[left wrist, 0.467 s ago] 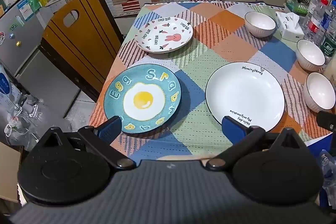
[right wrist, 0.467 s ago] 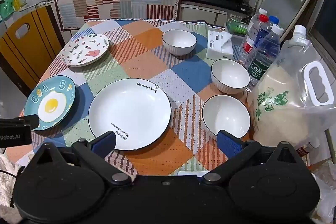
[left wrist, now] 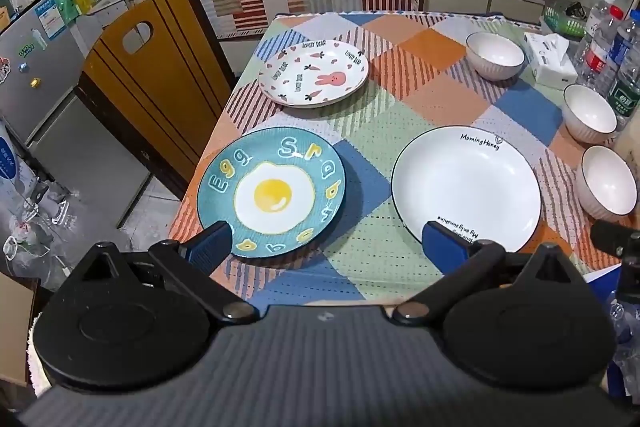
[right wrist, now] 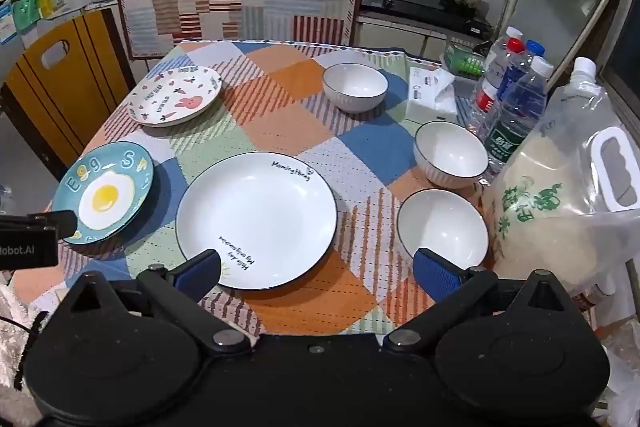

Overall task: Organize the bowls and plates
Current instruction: 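Move both grippers toward the white Morning Honey plate rim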

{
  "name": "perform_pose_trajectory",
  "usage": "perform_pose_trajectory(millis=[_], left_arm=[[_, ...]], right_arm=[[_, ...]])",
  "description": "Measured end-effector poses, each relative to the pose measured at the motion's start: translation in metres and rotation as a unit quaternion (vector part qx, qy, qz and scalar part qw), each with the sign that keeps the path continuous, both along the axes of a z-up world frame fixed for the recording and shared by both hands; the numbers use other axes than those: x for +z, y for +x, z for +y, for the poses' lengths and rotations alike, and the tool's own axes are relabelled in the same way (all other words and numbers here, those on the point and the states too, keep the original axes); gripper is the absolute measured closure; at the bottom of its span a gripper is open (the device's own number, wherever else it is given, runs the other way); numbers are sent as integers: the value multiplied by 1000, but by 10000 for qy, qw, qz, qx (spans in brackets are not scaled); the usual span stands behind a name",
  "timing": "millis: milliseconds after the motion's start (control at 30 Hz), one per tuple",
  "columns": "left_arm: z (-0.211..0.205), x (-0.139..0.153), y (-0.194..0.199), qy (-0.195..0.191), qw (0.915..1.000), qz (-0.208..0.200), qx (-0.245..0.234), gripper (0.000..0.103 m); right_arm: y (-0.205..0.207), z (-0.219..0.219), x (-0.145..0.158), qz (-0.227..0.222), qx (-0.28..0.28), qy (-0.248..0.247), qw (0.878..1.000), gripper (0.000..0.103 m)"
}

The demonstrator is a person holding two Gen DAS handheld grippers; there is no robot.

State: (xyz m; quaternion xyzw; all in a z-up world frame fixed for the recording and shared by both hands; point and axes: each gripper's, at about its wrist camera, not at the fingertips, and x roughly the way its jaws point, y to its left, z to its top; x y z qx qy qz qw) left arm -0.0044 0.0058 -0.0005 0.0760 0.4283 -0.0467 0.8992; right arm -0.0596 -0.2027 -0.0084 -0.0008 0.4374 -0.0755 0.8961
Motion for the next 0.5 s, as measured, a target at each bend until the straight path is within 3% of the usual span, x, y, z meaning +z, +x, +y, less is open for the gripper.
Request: perform_pose_trajectory(millis=[500], left_arm=[[-1, -14, -12, -149, 9993, -164, -286, 0]], right_arm=[[-23, -1, -10, -471, 2, -59, 9989, 0]])
